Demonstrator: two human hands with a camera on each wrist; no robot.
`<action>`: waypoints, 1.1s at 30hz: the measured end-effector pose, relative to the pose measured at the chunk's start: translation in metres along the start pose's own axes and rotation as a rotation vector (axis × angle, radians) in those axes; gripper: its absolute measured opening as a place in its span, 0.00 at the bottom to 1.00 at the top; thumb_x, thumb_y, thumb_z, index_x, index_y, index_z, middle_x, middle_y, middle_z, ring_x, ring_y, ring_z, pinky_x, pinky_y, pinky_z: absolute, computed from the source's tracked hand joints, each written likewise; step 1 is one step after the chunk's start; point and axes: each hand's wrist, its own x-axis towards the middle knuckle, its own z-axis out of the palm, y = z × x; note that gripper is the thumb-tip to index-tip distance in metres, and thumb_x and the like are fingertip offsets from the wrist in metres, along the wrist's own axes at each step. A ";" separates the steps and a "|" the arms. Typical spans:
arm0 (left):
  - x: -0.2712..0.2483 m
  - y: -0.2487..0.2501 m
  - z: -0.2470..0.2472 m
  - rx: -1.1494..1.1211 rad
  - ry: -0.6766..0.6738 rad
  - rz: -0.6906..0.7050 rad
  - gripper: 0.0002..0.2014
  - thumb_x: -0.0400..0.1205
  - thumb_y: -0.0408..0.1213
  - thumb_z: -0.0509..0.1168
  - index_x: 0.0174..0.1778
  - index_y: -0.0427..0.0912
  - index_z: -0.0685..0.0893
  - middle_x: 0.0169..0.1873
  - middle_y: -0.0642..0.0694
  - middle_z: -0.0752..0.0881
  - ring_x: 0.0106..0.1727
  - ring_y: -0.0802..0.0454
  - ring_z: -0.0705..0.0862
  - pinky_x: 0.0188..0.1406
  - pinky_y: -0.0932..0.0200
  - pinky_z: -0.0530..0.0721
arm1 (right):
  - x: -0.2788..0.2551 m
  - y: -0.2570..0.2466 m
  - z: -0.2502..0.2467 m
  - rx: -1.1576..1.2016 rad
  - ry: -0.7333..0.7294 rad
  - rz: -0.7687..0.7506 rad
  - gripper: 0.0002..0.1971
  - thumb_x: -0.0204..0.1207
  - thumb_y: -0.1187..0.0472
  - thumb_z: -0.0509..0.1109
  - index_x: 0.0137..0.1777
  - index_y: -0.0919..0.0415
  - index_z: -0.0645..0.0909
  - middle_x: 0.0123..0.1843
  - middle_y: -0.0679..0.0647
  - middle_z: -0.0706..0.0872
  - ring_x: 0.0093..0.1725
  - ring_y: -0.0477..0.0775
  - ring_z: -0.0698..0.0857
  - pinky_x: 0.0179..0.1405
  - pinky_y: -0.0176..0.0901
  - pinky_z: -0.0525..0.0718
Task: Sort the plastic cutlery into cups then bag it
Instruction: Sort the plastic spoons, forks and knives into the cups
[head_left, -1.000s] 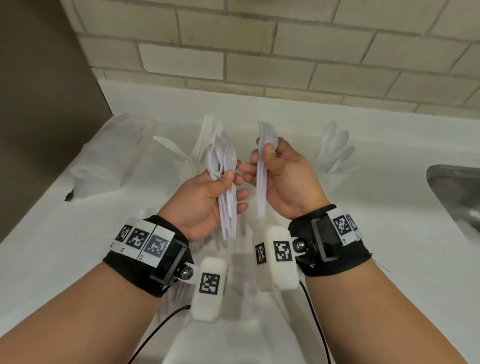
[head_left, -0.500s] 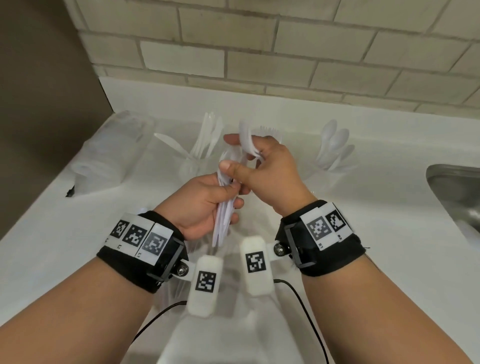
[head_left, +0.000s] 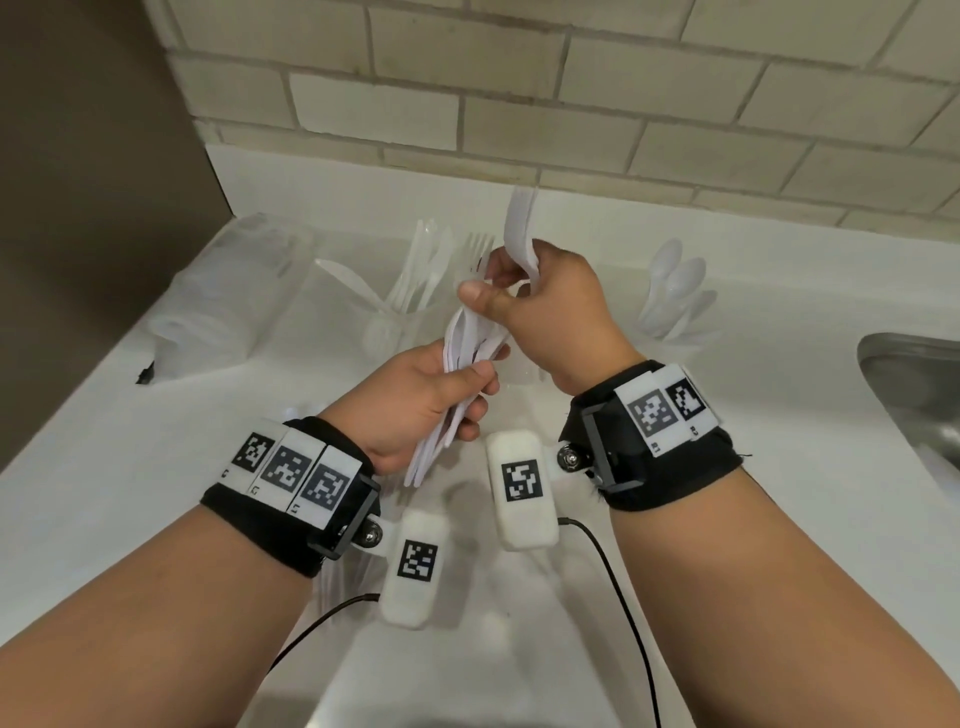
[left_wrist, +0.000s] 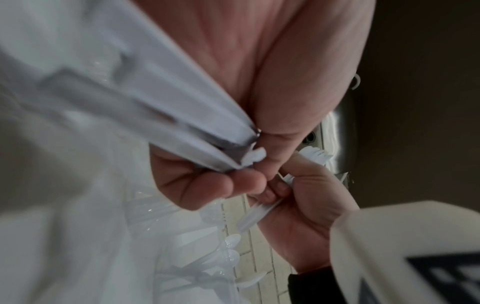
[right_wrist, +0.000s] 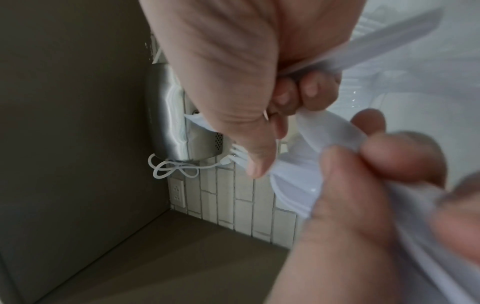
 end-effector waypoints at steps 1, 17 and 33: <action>0.000 -0.001 -0.001 0.014 -0.008 -0.001 0.08 0.85 0.33 0.61 0.57 0.42 0.82 0.34 0.49 0.79 0.30 0.56 0.76 0.31 0.62 0.79 | 0.001 0.000 -0.001 0.011 -0.008 0.009 0.09 0.74 0.58 0.75 0.43 0.60 0.78 0.39 0.49 0.82 0.32 0.41 0.81 0.29 0.30 0.80; 0.001 0.001 -0.009 -0.176 0.001 -0.053 0.15 0.76 0.45 0.63 0.51 0.38 0.84 0.34 0.45 0.88 0.26 0.53 0.82 0.33 0.53 0.87 | 0.036 -0.004 -0.044 0.398 0.447 -0.007 0.06 0.86 0.63 0.53 0.61 0.54 0.63 0.38 0.55 0.79 0.17 0.50 0.73 0.22 0.42 0.78; 0.001 0.000 -0.011 -0.195 -0.016 0.023 0.17 0.79 0.39 0.62 0.62 0.39 0.83 0.33 0.49 0.83 0.33 0.55 0.80 0.37 0.60 0.85 | 0.057 0.036 -0.020 0.292 0.161 0.275 0.32 0.73 0.64 0.75 0.76 0.61 0.69 0.70 0.56 0.80 0.67 0.50 0.81 0.68 0.42 0.77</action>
